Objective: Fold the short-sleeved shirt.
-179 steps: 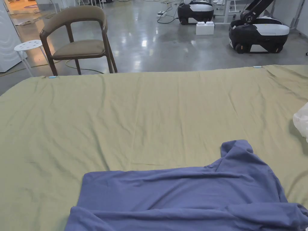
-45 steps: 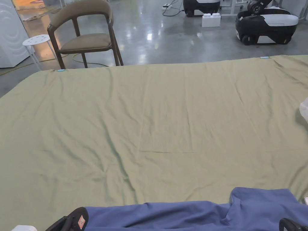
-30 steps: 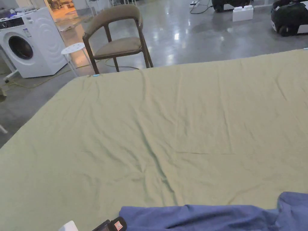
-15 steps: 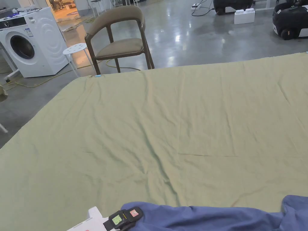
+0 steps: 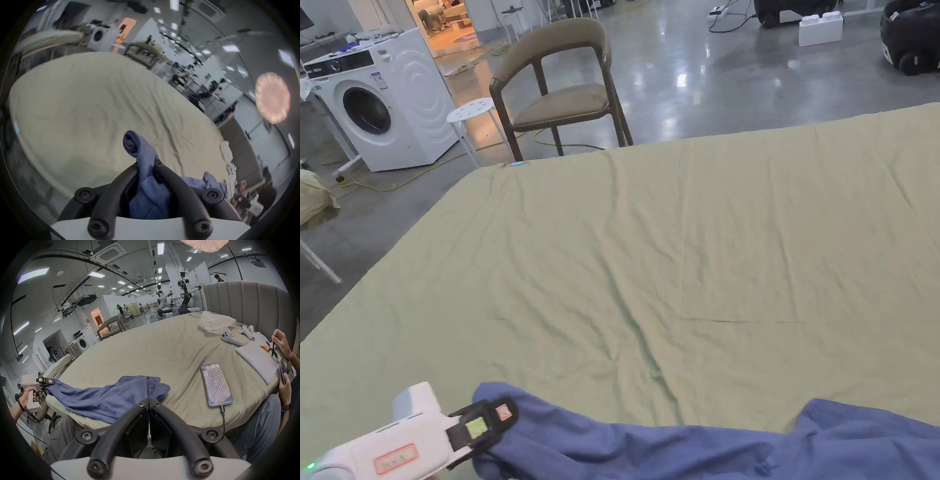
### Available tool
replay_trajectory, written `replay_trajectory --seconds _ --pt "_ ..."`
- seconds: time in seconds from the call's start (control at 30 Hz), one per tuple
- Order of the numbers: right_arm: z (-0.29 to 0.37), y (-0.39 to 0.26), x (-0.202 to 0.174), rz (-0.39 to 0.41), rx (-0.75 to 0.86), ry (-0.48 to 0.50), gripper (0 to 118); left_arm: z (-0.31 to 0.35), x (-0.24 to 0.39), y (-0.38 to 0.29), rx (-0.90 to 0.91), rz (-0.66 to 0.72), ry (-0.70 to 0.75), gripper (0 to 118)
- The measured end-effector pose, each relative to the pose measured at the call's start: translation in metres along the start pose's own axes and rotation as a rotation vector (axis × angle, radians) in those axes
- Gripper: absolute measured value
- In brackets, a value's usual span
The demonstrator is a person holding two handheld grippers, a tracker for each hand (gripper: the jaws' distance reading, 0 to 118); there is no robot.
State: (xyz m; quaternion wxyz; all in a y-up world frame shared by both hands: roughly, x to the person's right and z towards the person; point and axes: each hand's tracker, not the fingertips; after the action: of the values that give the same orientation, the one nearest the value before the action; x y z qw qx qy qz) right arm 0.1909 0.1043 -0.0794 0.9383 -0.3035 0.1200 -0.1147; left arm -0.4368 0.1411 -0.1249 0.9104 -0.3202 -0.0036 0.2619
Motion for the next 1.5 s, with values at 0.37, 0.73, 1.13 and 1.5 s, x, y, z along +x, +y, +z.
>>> replay_trajectory --seconds 0.37,0.73,1.13,1.5 --pt "0.023 -0.001 0.003 -0.035 0.027 -0.006 0 -0.135 0.181 -0.123 -0.249 -0.300 -0.124 9" --pt "0.034 -0.018 0.020 -0.085 -0.002 -0.059 0 -0.111 0.153 -0.108 -0.164 -0.150 -0.216 3" --pt "0.034 -0.013 0.008 -0.060 -0.017 -0.046 0 -0.169 0.164 -0.156 -0.366 -0.099 -0.264 2" --pt "0.026 -0.014 0.008 -0.101 -0.026 -0.025 0 -0.089 -0.002 -0.073 -0.098 0.343 -0.198 81"
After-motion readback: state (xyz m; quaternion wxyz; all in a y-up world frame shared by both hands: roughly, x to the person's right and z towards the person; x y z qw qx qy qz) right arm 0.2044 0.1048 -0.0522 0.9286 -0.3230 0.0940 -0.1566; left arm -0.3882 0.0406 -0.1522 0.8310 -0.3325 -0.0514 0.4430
